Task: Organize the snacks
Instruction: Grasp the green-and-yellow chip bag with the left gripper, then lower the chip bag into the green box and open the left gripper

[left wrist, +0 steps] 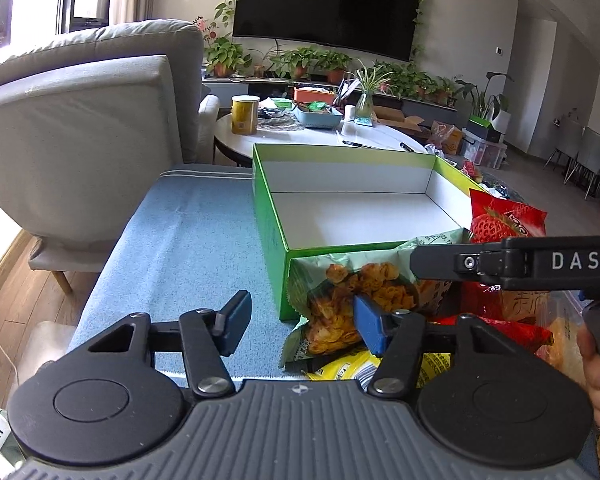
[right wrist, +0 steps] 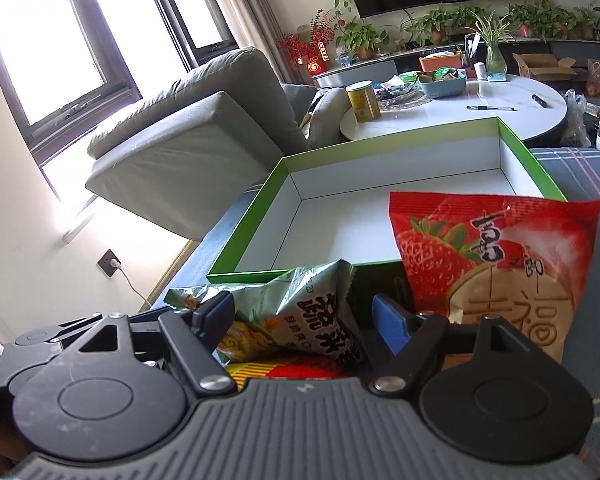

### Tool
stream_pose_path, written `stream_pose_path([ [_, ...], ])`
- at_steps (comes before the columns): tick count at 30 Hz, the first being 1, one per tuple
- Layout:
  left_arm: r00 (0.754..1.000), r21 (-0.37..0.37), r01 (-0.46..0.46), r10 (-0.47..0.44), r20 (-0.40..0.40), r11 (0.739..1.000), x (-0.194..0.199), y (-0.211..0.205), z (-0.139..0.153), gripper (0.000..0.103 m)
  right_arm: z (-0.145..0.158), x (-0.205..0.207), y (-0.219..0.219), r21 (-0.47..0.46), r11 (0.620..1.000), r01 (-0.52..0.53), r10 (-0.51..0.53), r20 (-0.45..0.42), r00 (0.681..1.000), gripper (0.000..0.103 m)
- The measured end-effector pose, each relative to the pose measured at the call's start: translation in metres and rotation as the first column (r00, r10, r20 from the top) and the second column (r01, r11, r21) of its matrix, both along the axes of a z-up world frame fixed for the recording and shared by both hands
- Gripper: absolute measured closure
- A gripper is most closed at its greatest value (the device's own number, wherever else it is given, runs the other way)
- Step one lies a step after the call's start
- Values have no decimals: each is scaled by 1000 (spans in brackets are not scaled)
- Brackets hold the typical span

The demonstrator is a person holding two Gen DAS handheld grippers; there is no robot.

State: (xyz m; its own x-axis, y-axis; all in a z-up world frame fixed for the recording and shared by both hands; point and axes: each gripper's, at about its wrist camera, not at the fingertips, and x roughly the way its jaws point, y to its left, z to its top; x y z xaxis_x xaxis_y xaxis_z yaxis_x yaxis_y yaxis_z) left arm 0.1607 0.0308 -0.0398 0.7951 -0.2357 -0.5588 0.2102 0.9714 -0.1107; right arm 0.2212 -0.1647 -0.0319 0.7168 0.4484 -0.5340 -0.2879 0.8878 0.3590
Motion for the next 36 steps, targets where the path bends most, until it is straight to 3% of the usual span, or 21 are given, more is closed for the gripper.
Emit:
stream_pose_path([
  [6,998,-45,48,-50,-29,998,7,-4,-7,50,-5,8,3,40,999,-20,21,-44,999,35],
  [9,999,-43,55,-55,0,998,0,-10,-2,52,-4,6,10,32,999,-33,35,-47,998,36],
  [12,997,-41,63,-62,39,997,-8,-10,8,53,3,-1,14,-5,1000,-21,21,-13,1000,36],
  [17,991,-57,79,-72,108,995,-12,-15,39,53,32,-18,6,29,1000,-5,3,67,998,36],
  [23,984,-43,73,-65,163,996,10,-28,68,52,60,2,3,23,999,24,-27,135,991,36],
  [29,989,-37,70,-65,132,997,41,-37,67,52,57,39,-6,53,998,40,-45,104,994,36],
  [36,997,-9,67,-67,49,998,64,-44,44,52,35,58,-5,55,997,57,-58,30,998,36],
])
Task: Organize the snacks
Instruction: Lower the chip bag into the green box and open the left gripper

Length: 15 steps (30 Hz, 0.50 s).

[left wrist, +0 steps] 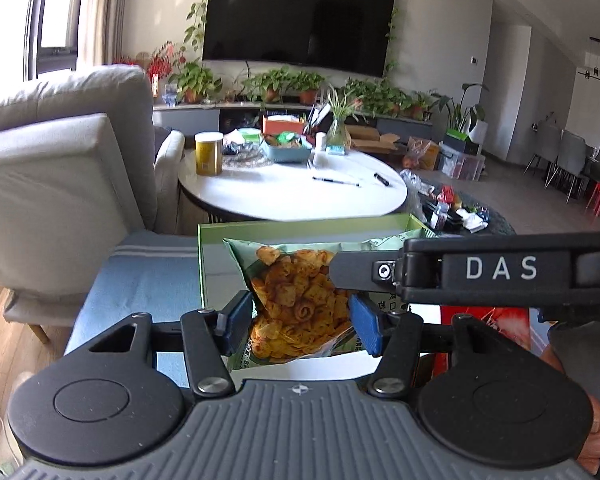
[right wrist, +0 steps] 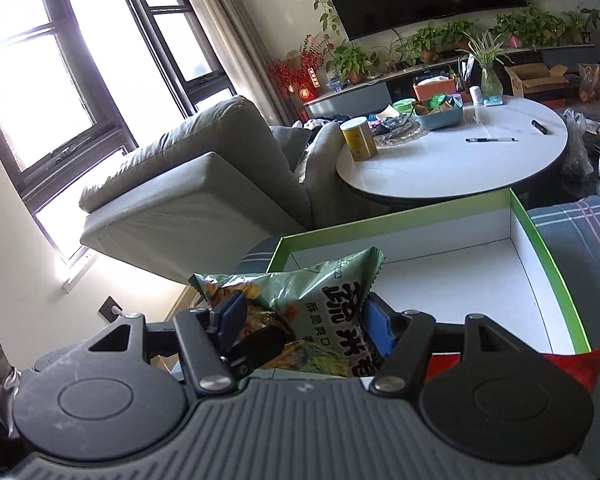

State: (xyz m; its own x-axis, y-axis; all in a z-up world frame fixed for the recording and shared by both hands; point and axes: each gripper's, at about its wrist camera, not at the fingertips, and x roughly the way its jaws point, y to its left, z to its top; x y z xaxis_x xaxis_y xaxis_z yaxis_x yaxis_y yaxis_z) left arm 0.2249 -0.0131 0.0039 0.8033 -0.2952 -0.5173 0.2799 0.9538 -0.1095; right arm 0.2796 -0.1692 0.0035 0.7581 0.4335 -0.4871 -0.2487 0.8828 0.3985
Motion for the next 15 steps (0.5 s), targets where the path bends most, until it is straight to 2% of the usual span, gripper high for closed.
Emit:
stream_pose_path([
  [4,999,-5,2,-3,-50,1000,2,0,-13,51,-14,2,0,-2,1000,11,-11,-58,998,36],
  [9,997,-12,23,-24,-74,1000,0,-2,-18,51,-13,-7,3,-10,1000,-1,1,-55,998,36],
  [11,997,-7,36,-36,-70,999,-2,-5,-16,51,-12,-7,6,-7,1000,-16,15,-61,998,36],
  [15,999,63,31,-30,-13,998,-14,-11,-11,49,-13,-6,10,-14,1000,-20,19,-66,998,36],
])
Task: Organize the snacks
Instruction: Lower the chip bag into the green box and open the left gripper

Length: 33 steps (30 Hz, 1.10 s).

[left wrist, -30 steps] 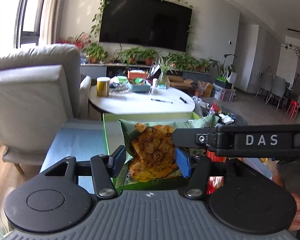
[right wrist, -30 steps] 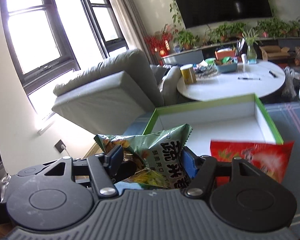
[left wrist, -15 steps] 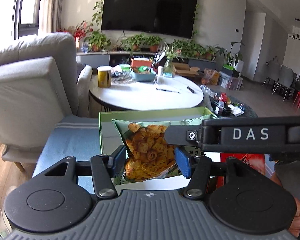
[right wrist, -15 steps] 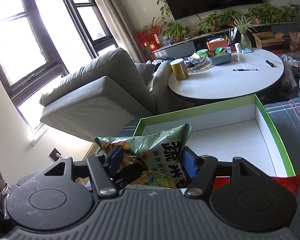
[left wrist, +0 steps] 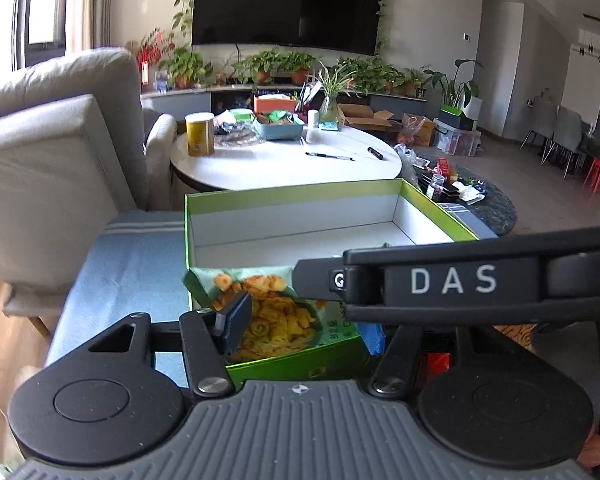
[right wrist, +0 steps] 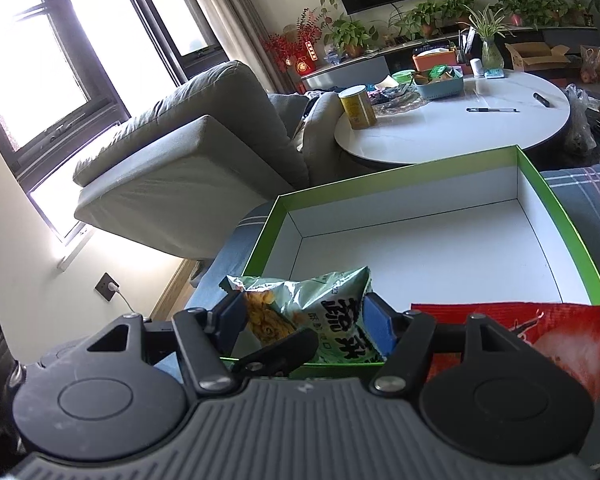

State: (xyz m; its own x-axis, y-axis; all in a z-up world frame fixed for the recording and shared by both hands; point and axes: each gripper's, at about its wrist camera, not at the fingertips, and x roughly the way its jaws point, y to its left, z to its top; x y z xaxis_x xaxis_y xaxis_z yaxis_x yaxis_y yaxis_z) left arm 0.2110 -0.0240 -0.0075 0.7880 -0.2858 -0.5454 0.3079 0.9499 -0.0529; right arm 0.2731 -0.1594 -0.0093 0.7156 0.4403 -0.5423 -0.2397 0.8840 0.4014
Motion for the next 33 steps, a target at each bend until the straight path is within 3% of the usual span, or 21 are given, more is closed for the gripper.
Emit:
stream_pose_path([
  [12,999,-25,-46,46,10,999,-20,18,7,44,10,-22,-12,25,997,71,-72,31,997,36],
  [28,998,-71,-64,65,22,995,-68,41,9,38,5,-77,-18,12,998,66,-66,52,996,36],
  [33,998,-86,-66,67,3,994,-83,51,4,32,1,-90,-23,27,996,82,-83,40,996,36],
])
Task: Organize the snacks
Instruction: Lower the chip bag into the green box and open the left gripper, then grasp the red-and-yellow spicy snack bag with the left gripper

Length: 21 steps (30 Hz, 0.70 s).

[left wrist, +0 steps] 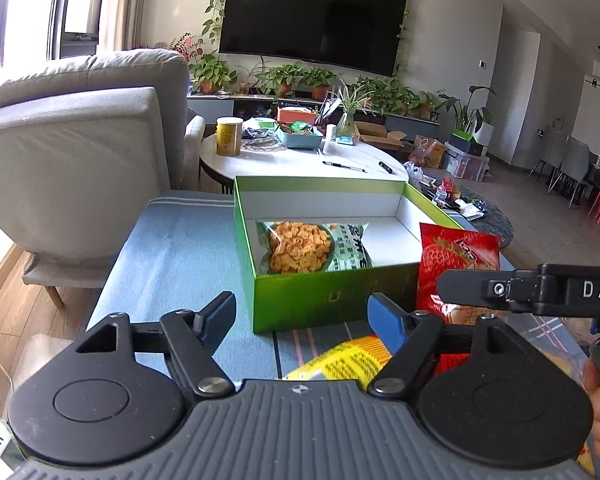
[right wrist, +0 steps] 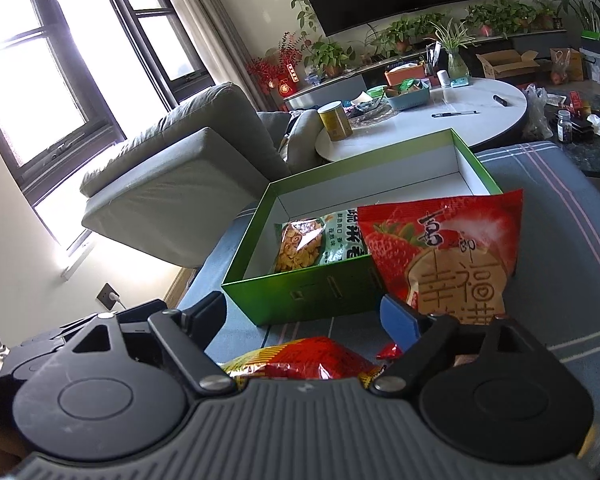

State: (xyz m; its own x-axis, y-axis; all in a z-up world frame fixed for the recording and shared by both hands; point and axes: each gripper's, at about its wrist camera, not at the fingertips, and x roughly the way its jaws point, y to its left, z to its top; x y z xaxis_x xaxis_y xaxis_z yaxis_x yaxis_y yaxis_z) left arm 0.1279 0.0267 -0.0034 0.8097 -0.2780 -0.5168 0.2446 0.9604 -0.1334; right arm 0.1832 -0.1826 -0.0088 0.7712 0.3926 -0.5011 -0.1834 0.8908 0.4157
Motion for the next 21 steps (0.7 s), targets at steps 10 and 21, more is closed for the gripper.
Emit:
stream_pose_path([
  [10,999,-13,11,-11,-30,1000,-27,15,-14,31,-8,-27,5,-40,999,-33,33,16,999,36],
  [21,996,55,65,-61,-66,996,-38,3,-39,30,-22,-43,19,-123,985,-125,127,10,992,35],
])
